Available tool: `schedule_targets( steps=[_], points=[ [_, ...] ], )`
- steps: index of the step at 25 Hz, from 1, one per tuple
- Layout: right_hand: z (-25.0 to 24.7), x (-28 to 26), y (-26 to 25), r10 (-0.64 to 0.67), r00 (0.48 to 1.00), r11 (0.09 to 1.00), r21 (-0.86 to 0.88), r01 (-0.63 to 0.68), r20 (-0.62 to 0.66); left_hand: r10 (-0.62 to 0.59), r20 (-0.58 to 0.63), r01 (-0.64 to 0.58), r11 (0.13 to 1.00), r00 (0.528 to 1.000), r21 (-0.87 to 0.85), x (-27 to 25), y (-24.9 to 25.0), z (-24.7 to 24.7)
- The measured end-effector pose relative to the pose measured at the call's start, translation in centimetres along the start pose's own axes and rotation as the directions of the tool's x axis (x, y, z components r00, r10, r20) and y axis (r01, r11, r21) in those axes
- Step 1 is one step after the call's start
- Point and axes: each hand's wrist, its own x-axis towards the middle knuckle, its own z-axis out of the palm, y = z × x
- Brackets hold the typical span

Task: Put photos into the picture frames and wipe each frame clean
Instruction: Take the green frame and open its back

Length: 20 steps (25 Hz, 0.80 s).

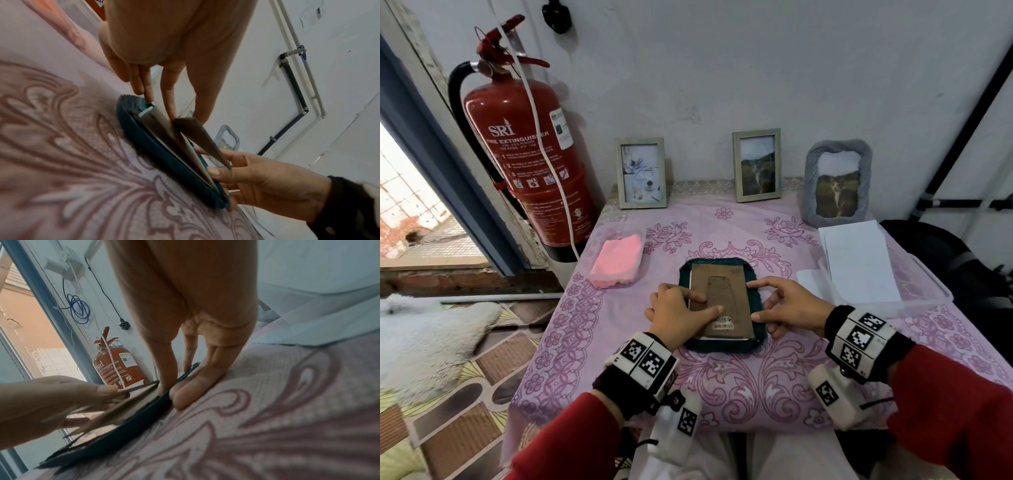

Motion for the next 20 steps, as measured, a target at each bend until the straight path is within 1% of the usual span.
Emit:
schedule_targets(
  steps=[2, 9, 12, 15, 17, 20],
  points=[
    [-0.05, 0.06, 0.00, -0.001, 1.000, 1.000, -0.001, 0.001, -0.001, 0.009, -0.014, -0.010, 0.999, 1.000, -0.032, 0.05, 0.08, 0.00],
    [-0.02, 0.09, 0.01, -0.017, 1.000, 0.999, -0.032, 0.017, -0.008, 0.004, 0.023, 0.002, 0.965, 1.000, -0.262, 0.59, -0.11, -0.35],
    [0.09, 0.07, -0.19, -0.019, 0.999, 0.998, -0.057, 0.018, -0.029, -0.002, 0.041, 0.015, 0.948, 0.999, -0.318, 0.44, -0.11, -0.46],
    [0.40, 0.08, -0.30, -0.029, 0.999, 0.994, -0.111, 0.024, -0.045, 0.020, 0.030, -0.009, 0.942, 0.999, -0.334, 0.19, -0.18, -0.52],
    [0.52, 0.08, -0.28, -0.033, 0.998, 0.990, -0.137, 0.025, -0.056, 0.033, 0.018, -0.024, 0.926, 0.999, -0.376, 0.13, -0.34, -0.52],
    [0.50, 0.09, -0.25, -0.034, 0.998, 0.990, -0.139, 0.026, -0.060, -0.004, -0.008, 0.000, 0.888, 1.000, -0.460, 0.51, -0.75, -0.57]
  ],
)
